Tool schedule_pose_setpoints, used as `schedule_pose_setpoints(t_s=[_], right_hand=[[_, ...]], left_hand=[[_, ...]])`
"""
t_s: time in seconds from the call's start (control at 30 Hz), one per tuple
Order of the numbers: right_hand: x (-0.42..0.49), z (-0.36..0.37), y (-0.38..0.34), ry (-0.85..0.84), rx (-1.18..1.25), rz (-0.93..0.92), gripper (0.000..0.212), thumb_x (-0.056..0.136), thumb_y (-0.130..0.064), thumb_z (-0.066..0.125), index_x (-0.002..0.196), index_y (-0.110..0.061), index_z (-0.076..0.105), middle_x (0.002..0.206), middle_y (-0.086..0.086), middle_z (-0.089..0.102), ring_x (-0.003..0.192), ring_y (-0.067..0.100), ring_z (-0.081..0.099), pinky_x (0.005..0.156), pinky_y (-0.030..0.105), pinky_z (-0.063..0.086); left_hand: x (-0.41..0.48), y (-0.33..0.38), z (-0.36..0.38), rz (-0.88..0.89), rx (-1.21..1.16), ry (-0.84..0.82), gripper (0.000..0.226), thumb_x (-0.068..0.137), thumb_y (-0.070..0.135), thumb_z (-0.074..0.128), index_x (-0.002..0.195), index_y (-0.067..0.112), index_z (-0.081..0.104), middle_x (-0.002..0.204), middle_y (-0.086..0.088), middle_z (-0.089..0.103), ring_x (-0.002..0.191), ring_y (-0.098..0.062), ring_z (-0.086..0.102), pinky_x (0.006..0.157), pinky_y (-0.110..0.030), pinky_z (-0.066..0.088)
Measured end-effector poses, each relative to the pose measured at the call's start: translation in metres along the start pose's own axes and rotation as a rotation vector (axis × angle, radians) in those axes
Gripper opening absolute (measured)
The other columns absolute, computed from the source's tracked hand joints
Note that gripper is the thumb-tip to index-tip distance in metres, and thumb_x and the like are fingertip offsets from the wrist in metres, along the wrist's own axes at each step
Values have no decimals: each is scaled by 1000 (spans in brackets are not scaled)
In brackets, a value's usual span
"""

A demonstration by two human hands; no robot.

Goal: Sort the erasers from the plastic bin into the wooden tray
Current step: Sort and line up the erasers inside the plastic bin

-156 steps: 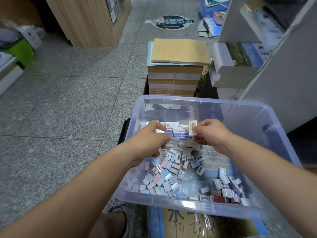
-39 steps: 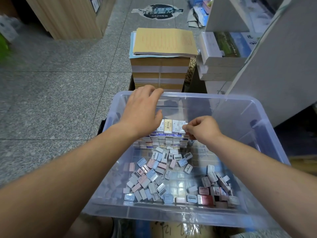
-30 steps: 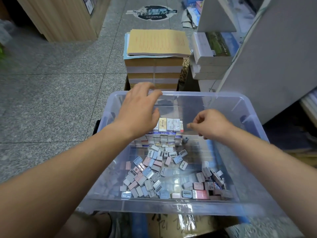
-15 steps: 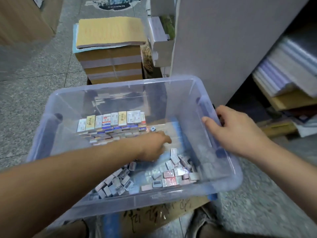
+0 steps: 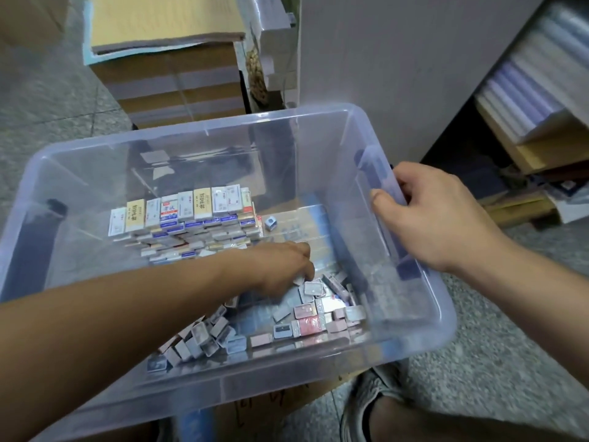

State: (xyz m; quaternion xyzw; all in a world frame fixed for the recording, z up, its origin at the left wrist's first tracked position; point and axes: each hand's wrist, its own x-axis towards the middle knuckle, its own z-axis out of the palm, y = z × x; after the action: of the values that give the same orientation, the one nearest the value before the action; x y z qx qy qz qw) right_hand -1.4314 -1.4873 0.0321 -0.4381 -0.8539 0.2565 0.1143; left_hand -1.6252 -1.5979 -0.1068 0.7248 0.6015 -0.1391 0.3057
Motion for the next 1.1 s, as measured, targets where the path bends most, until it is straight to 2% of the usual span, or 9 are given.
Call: schedule_pose_setpoints(t_s=[0.17, 0.23, 0.4, 0.47, 0.63, 0.77, 0.83, 0.97, 1.1], right_hand=[[0, 1, 0, 7, 6, -3, 34, 86, -44, 55, 72, -13, 51, 65, -1, 56, 66, 18, 53, 55, 29, 36], [0, 1, 1, 12, 10, -6, 35, 86, -45, 55, 72, -13, 50, 64, -1, 55, 65, 19, 52, 55, 31, 36], [0, 1, 1, 12, 13, 0, 34, 87, -44, 56, 70, -15, 49, 64, -4, 54, 65, 16, 51, 54, 30, 34], [0, 1, 2, 14, 14, -1, 34, 87, -44, 56, 70, -15, 49, 64, -4, 55, 65, 15, 51, 54, 30, 33], [0, 0, 0, 2, 8, -9, 36, 88, -43, 55, 72, -11, 51, 64, 1, 56, 65, 22, 52, 54, 32, 35], [0, -1, -1, 1, 12, -7, 36, 88, -43, 55, 74, -10, 52, 65, 1, 57, 65, 23, 53, 55, 33, 36], [-1, 0, -1, -1, 15, -7, 36, 89, -42, 55, 74, -10, 53, 65, 1, 57, 66, 24, 53, 55, 33, 37], [0, 0, -1, 5, 15, -5, 35, 89, -41, 56, 74, -10, 53, 65, 1, 57, 66, 23, 53, 56, 34, 38], [0, 1, 1, 13, 22, -16, 34, 90, -40, 58, 73, -10, 53, 65, 1, 56, 67, 25, 53, 57, 35, 35]], left_hand=[[-3, 15, 1, 18, -144, 175, 41, 87, 41, 57, 124, 25, 57, 120, 0, 54, 112, -21, 50, 97, -38, 45], [1, 23, 7, 10, -198, 140, 41, 95, 51, 58, 123, 21, 57, 118, -3, 56, 110, -22, 50, 97, -39, 44], [0, 18, 24, -48, -403, 149, 37, 95, 40, 66, 129, 26, 61, 118, 2, 59, 115, -20, 53, 101, -38, 43], [-6, 13, 26, -43, -362, 126, 35, 96, 39, 65, 129, 30, 59, 123, 1, 58, 117, -19, 51, 100, -36, 43], [-29, -4, 20, -34, -150, 10, 18, 98, 37, 60, 113, 26, 59, 114, 2, 52, 110, -19, 52, 90, -37, 46], [-39, 0, 24, -5, -227, 59, 39, 94, 26, 60, 133, 28, 53, 125, 4, 47, 116, -15, 46, 98, -34, 44], [-38, 5, 26, 51, -279, 71, 47, 97, 31, 61, 142, 30, 50, 128, 5, 46, 120, -13, 41, 102, -32, 38], [-28, 10, 28, 123, -297, 55, 40, 97, 37, 64, 137, 33, 60, 115, 4, 50, 112, -12, 41, 98, -31, 36], [-30, 3, 28, 166, -261, -9, 38, 96, 41, 66, 133, 35, 63, 110, 9, 44, 107, -8, 38, 95, -27, 35]])
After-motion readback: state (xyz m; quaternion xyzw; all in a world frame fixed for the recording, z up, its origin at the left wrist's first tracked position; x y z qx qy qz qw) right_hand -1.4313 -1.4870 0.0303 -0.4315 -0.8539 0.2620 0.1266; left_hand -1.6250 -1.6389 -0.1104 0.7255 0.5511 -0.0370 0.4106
